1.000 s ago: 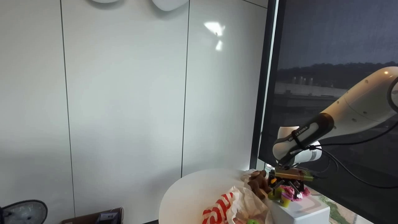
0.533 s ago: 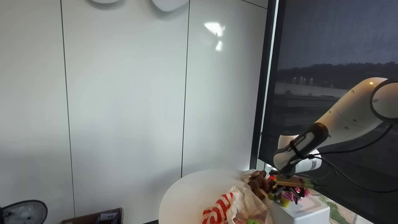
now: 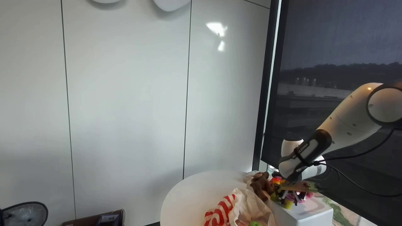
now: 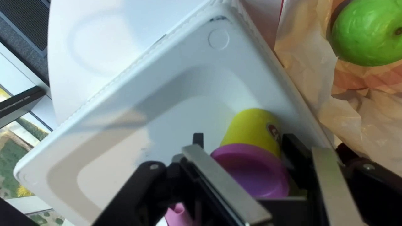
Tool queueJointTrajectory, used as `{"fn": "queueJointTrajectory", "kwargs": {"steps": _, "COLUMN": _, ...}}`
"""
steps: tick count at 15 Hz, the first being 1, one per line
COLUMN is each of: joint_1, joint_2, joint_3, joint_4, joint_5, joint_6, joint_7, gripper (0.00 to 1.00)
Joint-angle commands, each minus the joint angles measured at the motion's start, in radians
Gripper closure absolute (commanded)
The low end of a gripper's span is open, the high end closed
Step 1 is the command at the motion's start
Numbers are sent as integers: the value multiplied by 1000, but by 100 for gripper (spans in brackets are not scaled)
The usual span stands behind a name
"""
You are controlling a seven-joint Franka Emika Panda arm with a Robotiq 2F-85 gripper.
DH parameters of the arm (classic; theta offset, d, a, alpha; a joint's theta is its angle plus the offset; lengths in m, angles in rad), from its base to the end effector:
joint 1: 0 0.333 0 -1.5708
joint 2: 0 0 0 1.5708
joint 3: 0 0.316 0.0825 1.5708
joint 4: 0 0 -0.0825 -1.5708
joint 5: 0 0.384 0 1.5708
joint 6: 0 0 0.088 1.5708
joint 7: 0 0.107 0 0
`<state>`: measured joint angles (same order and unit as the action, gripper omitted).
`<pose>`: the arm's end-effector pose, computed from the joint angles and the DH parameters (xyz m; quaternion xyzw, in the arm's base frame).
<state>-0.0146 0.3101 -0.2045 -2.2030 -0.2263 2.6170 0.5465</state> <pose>0.5538 -0.1177 0.2523 0.9553 -0.2760 0.0664 0.0826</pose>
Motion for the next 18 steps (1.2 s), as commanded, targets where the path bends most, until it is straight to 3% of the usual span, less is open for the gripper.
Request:
{"fn": "queueJointTrajectory", "kwargs": {"steps": 1, "joint_1": 31, "joint_2": -32, "joint_3": -37, "joint_4": -8, "joint_5": -45, "joint_6": -5, "joint_7": 8, "gripper": 65}}
{"fn": "queueJointTrajectory", "kwargs": {"steps": 3, "joint_1": 20, "joint_2": -97, "joint_3": -4, "joint_4": -40, "joint_5": 5, "joint_6": -53, "joint_7": -46, "gripper": 77}}
{"fn": "queueJointTrajectory", "kwargs": {"steps": 7, "joint_1": 11, "joint_2": -234, "joint_3": 108, "joint_4": -115, "joint_5": 139, "joint_6": -176, "joint_7": -243, "gripper": 77}}
{"fn": "queueJointTrajectory", "kwargs": {"steps": 11, "joint_1": 38, "joint_2": -253, "joint_3": 202, "joint_4": -126, "joint_5": 295, "joint_6": -295, "joint_7": -388, "gripper": 77}}
{"fn": "queueJointTrajectory", "kwargs": {"steps": 18, "joint_1": 123, "joint_2": -113, "joint_3": 286, "joint_4": -105, "joint_5": 210, "joint_6": -207, "joint_7": -373, "gripper": 77}}
